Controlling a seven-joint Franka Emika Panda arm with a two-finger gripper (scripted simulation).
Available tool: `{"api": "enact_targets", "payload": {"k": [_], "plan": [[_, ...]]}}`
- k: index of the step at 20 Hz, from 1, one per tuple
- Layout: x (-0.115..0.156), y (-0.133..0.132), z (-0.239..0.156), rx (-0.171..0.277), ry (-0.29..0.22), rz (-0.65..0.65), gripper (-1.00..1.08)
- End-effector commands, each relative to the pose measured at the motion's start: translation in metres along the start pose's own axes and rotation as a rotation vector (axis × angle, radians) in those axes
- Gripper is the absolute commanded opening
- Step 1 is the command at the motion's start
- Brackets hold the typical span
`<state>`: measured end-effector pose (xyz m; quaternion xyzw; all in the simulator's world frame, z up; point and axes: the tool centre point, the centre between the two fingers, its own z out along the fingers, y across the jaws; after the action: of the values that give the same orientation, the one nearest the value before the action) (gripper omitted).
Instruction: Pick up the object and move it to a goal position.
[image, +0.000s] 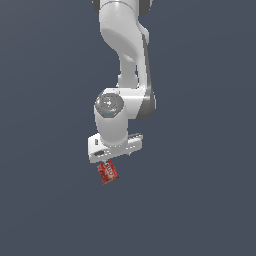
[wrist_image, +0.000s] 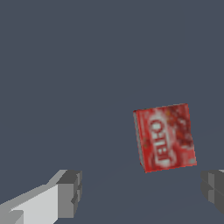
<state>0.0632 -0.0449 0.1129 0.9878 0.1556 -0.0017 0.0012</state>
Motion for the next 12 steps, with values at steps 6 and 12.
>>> {"api": "enact_targets", "payload": {"k": [6, 12], "plan": [[0.008, 0.037, 0.032, 0.001, 0.003, -0.098, 1.00], [0.010, 0.051, 0.045, 0.001, 0.004, -0.137, 1.00]]}}
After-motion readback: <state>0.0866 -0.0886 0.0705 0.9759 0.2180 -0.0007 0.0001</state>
